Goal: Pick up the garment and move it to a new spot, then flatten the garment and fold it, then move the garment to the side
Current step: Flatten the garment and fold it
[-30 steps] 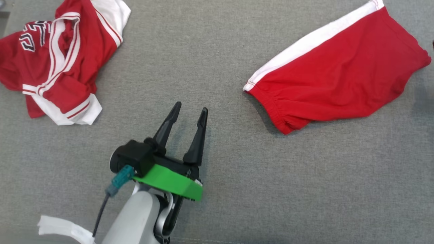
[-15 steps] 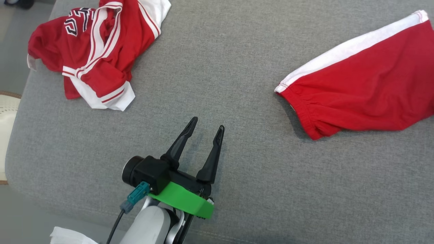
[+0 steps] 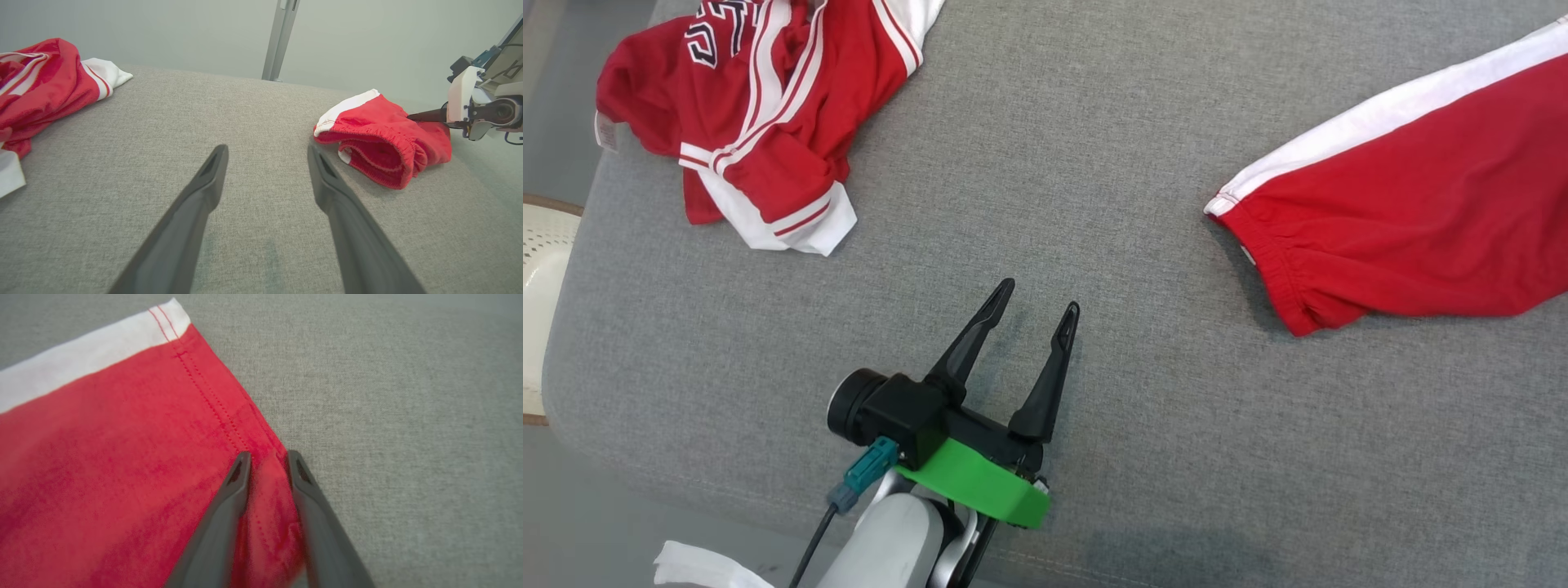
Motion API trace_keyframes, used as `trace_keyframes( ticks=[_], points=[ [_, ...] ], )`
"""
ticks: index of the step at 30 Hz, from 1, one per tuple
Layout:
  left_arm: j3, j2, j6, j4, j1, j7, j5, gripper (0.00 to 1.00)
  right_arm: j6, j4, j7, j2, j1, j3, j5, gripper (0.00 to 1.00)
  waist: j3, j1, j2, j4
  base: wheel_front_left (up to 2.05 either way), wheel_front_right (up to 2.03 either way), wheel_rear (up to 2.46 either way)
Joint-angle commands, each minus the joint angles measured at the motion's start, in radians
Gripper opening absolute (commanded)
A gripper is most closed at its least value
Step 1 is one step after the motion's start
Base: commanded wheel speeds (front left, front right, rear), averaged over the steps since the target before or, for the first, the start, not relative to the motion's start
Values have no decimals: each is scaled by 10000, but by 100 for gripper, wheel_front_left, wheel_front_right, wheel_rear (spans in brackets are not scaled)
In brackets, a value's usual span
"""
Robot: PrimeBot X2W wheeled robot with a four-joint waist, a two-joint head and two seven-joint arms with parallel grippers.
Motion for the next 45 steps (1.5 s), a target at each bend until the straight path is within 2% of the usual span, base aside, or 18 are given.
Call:
trace_keyframes(
  ticks=[1,2,3,13,24,30,36,45],
  points=[
    [21,-2,-49,6,-150,-18,129,100,-31,243,232,4,227,67,49,26,17,0,0,-36,0,0,0],
    [18,-2,-46,6,-160,-18,136,100,-36,247,284,11,243,71,95,10,28,0,0,-62,0,0,0],
    [19,-2,-34,6,-173,-18,134,100,-36,231,305,38,272,86,115,0,28,0,0,-90,0,0,0],
    [186,0,-51,118,-55,-18,227,100,-33,-223,-615,127,508,-126,553,0,-286,0,0,-852,0,0,0],
    [321,6,-59,230,264,-18,383,100,-26,-740,-1491,-144,1998,-410,1294,0,-916,0,0,-2191,0,0,0],
    [302,7,-72,272,280,-18,415,100,-25,-1084,-1912,-171,2285,-378,1249,0,-1073,0,0,-2642,0,0,0],
    [297,7,-74,352,385,-18,401,100,-25,-1757,-2263,-83,2129,-202,1021,0,-1234,0,0,-2855,0,0,0],
    [254,7,-22,458,585,-18,258,100,-23,-3876,-2203,32,2243,105,730,0,-1648,0,0,-3001,0,0,0]
  ],
)
